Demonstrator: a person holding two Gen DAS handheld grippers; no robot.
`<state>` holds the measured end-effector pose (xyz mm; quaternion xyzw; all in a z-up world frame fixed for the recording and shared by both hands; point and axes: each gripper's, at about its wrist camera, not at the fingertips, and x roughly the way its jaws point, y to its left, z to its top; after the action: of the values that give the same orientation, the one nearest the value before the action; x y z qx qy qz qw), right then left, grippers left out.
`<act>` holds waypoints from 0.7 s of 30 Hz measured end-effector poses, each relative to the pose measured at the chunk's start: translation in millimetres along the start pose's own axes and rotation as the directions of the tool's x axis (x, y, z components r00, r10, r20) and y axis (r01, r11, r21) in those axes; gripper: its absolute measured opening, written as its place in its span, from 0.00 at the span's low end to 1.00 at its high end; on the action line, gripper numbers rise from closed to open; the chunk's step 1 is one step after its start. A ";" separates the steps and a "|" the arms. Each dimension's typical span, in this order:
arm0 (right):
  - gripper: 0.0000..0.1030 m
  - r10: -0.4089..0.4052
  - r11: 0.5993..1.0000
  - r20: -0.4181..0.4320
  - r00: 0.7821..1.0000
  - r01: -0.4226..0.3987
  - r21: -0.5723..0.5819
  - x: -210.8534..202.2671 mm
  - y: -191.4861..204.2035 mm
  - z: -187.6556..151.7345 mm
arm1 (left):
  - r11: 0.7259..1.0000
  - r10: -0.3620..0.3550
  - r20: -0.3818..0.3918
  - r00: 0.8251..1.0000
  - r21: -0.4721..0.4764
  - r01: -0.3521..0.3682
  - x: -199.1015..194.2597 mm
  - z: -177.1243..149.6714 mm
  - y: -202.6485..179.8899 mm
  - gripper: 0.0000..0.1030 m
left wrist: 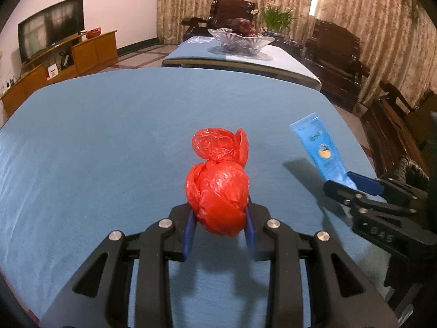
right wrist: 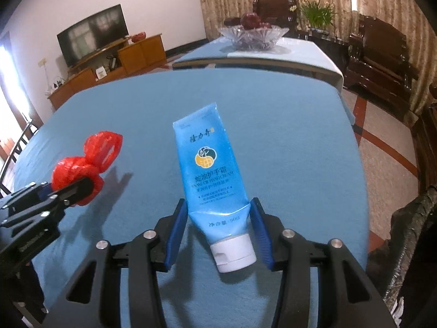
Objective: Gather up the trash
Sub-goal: 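Grasp the blue tube by its body with the right tool, then carry the red bag and blue tube over the trash bin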
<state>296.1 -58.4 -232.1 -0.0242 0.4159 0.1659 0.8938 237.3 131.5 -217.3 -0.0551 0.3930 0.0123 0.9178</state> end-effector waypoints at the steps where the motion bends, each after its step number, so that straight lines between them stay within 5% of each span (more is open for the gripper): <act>1: 0.45 -0.005 1.000 -0.013 1.000 0.005 -0.003 3.8 -0.2 -0.9 | 1.000 -0.002 -0.002 1.000 -0.001 0.002 0.2 -0.4 -1.0 0.28; 11: 0.50 -0.028 0.998 -0.023 0.999 0.027 -0.048 10.2 5.2 -6.6 | 1.000 -0.002 -0.010 1.000 -0.011 0.001 6.7 2.2 0.4 0.28; 21: 0.44 -0.008 1.000 0.003 1.000 0.008 -0.014 -1.0 1.8 -10.4 | 1.000 -0.006 -0.006 1.000 -0.006 0.006 5.6 0.5 -3.3 0.28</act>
<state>287.3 -58.8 -238.0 -0.0318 0.4132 0.1654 0.8949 241.7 128.1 -220.7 -0.0588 0.3958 0.0107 0.9164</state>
